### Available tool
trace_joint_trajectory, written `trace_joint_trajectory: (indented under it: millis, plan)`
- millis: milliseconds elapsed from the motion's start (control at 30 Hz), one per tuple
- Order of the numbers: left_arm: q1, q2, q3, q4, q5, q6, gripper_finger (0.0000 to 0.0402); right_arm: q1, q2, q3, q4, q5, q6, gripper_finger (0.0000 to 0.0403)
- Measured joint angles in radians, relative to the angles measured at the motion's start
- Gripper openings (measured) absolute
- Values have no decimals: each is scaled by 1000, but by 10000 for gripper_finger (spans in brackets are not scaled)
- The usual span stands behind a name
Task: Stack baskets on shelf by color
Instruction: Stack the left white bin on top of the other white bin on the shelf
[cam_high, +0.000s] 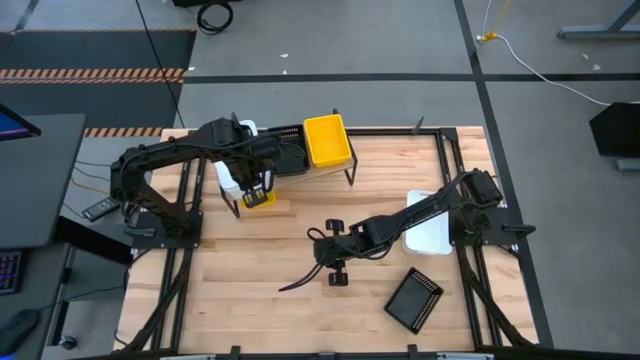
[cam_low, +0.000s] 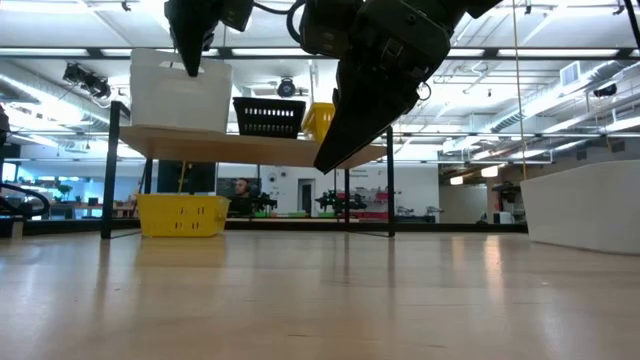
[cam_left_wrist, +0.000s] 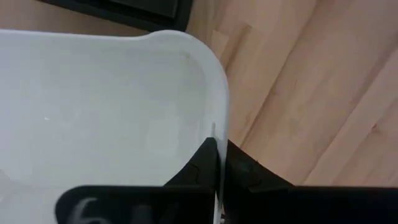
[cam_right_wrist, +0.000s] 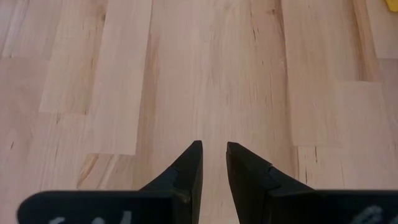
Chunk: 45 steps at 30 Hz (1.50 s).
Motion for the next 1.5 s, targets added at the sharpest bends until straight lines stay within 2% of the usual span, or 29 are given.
trace_joint_trajectory:
  millis: [267, 567, 800, 1067, 1500]
  plan:
    - [1, 0, 0, 0, -9, 46, 15, 1, 0, 0, -1, 0, 3, 78]
    - [-18, -13, -1, 1, -19, 153, 6, 1, 0, -35, 16, 0, 2, 78]
    - [-26, -16, -1, 1, -26, 136, 9, 1, 0, -91, 55, 0, 29, 78]
    - [-3, -16, -1, 1, -38, 80, 8, 8, 0, -92, 99, -1, 4, 78]
    - [-14, -16, -1, 1, -38, 92, 17, 11, 0, -92, 98, 0, 2, 78]
